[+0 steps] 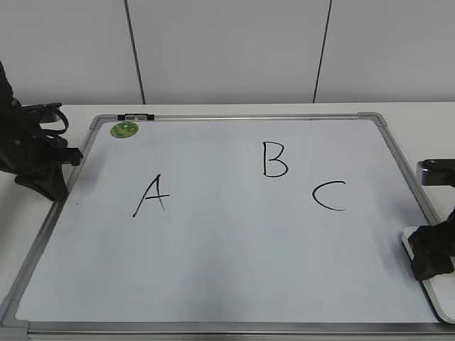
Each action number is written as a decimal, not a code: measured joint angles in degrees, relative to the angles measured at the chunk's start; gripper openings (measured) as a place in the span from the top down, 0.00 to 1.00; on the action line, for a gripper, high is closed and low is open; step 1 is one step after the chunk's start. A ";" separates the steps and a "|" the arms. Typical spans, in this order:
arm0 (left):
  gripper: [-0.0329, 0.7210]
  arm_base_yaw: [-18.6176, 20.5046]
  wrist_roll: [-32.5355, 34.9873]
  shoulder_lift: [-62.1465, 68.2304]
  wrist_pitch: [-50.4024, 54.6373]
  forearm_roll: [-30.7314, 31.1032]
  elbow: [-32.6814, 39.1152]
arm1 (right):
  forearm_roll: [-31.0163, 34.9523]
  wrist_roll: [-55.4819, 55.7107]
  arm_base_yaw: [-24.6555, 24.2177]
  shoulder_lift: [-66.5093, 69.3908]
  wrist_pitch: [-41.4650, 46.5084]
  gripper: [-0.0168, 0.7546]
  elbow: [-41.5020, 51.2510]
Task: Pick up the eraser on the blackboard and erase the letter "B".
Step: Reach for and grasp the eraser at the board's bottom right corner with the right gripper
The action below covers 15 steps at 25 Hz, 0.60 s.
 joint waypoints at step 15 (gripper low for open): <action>0.94 0.00 0.00 0.00 0.00 0.00 0.00 | 0.00 0.00 0.00 -0.85 0.28 0.26 -0.09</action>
